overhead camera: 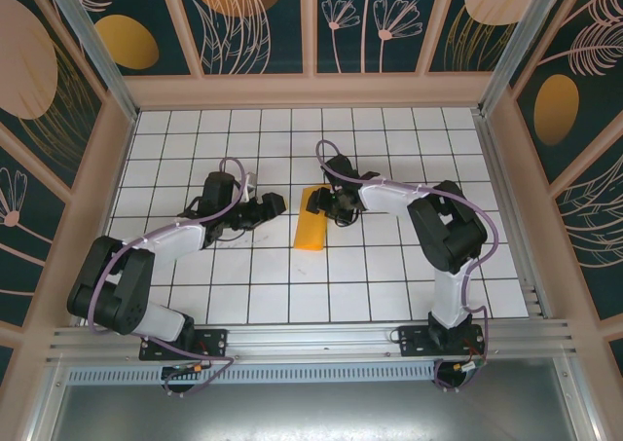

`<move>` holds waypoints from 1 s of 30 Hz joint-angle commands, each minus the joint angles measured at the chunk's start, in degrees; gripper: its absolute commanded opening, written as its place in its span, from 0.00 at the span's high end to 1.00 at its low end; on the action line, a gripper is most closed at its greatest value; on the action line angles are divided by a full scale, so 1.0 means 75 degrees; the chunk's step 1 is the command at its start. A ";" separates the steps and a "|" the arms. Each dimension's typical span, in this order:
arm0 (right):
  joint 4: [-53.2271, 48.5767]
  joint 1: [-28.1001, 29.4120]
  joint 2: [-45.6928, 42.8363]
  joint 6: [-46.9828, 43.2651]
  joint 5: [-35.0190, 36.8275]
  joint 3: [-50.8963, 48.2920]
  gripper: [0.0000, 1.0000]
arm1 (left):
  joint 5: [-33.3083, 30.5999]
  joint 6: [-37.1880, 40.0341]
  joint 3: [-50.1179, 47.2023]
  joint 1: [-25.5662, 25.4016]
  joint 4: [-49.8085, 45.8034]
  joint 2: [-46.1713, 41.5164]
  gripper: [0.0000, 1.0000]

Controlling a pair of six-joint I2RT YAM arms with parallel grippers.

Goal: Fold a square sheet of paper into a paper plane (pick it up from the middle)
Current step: Fold the square sheet of paper in half at the center of the table, then hold the square sheet of paper at the center of the table.

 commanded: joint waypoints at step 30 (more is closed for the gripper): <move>-0.0510 -0.0066 0.0855 -0.0149 0.0394 -0.0120 0.35 | 0.0192 0.0042 0.2303 -0.0637 -0.0548 0.2893 1.00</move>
